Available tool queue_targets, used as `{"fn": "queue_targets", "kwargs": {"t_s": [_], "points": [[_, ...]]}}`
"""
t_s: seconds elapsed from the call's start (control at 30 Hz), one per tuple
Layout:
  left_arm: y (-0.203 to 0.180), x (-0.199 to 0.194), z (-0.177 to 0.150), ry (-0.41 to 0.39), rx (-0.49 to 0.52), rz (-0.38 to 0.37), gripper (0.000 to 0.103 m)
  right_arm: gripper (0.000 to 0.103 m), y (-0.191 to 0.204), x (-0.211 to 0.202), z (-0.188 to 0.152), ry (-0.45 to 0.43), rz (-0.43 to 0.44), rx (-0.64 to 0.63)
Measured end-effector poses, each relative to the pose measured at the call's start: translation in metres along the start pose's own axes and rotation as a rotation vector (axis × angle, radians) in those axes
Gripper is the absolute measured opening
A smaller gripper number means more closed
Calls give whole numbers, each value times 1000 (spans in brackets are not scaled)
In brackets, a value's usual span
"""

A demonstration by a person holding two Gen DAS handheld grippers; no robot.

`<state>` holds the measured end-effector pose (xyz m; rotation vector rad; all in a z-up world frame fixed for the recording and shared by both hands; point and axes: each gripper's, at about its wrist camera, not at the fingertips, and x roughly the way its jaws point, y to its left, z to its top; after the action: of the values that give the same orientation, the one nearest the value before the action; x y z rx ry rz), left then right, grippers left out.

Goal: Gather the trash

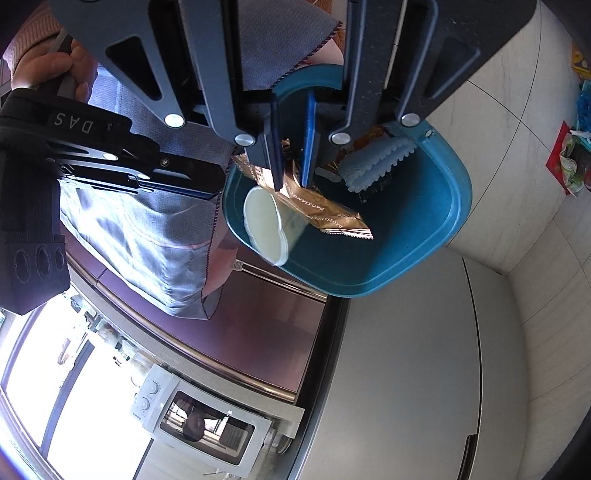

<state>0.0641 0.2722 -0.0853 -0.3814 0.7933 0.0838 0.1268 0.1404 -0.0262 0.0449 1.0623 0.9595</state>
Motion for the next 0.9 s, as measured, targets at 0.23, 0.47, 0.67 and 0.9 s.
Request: {"fn": "queue_targets", "kwargs": {"t_s": [0.23,0.47,0.67,0.9], "points": [[-1,4,-2,7,10,2,33,10,-9,-6,-1,-14,9,19],[-2,-2,-4,-19,9,-12,58,13,-18,-14,-2,-36,14,42],[-3,-15,-4,-55,12,-22,73,23,-22,-24,-5,-64,19,47],[-2,-34,-8,-109,7,-23,97,41,-29,-41,-11,-101,4,47]]}}
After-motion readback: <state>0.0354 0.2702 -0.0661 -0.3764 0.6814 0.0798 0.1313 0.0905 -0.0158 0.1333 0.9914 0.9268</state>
